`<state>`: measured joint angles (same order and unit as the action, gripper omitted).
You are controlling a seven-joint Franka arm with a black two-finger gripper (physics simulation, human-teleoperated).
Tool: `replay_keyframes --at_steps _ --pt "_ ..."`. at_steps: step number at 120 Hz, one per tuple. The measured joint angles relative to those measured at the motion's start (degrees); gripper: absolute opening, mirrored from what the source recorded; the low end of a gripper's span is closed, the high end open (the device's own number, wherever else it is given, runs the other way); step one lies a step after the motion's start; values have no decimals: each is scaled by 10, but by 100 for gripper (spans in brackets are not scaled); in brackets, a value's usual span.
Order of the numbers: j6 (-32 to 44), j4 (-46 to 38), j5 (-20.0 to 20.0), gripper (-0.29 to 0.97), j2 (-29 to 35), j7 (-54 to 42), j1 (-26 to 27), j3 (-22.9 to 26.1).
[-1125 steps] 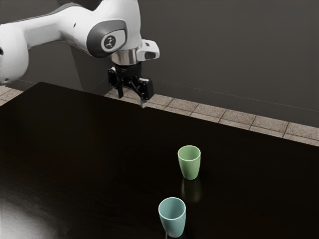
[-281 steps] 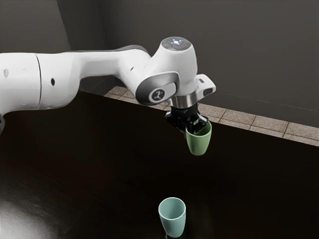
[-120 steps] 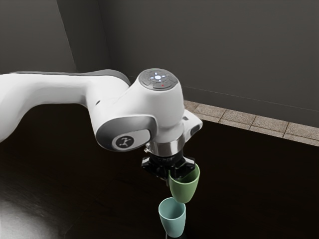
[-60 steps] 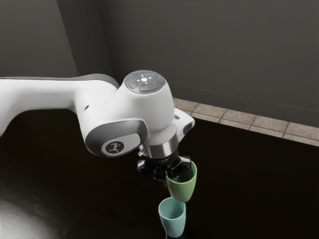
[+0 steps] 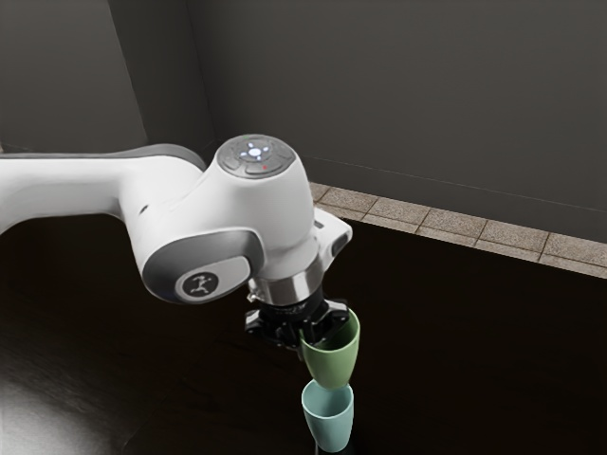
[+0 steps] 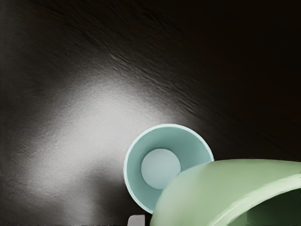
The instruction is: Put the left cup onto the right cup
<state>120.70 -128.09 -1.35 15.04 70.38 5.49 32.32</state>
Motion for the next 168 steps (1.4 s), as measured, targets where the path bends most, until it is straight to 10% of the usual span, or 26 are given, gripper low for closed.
replay_keyframes --at_steps 168 --pt "44 -36 31 -10 -36 8 -32 3"
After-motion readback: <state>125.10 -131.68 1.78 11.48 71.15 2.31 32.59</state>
